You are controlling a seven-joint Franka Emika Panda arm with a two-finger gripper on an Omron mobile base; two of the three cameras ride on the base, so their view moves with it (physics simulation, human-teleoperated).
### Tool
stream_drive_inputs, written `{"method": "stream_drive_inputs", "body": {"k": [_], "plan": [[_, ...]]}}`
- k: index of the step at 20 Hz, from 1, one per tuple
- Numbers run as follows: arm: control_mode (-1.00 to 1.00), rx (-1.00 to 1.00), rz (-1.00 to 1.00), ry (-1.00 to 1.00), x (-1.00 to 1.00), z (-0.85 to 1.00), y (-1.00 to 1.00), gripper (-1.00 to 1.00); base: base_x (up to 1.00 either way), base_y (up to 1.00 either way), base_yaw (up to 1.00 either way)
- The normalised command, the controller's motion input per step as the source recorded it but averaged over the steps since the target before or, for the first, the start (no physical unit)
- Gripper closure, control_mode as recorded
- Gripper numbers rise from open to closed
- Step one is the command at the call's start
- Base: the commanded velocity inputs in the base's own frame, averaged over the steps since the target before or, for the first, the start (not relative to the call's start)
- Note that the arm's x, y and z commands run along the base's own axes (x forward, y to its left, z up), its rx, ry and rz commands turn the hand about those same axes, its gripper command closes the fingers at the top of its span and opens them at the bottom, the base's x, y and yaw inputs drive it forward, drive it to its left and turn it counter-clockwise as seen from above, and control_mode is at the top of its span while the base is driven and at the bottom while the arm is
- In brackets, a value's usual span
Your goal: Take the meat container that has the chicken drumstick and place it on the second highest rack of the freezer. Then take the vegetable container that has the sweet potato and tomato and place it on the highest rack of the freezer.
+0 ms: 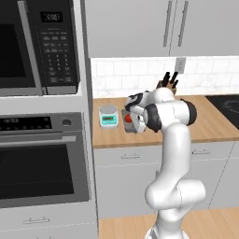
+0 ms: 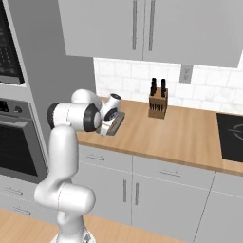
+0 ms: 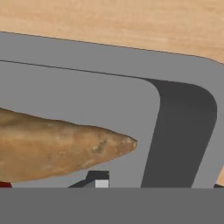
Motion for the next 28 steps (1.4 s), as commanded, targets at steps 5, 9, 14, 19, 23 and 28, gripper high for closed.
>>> {"method": "stream_drive_inputs", "body": {"k": [5,9,14,19,23,28], "plan": [[-1.00,-0.13,0.06,-0.03,-0.43,-0.02,-0.22,1.00,0.00,0.00,0.00],[-1.00,-0.06,0.08,-0.04,-0.51,0.00,-0.39,1.00,0.00,0.00,0.00],[-1.00,0.01,0.11,-0.06,-0.46,0.28,-0.56,1.00,0.00,0.00,0.00],[-1.00,0.01,0.26,-0.13,-0.62,0.95,-0.56,1.00,0.00,0.00,0.00],[-1.00,0.00,0.51,-0.29,-0.83,0.98,-0.18,1.00,0.00,0.00,0.00],[-1.00,0.00,0.59,-0.32,-0.63,0.99,-0.22,1.00,0.00,0.00,0.00]]}}
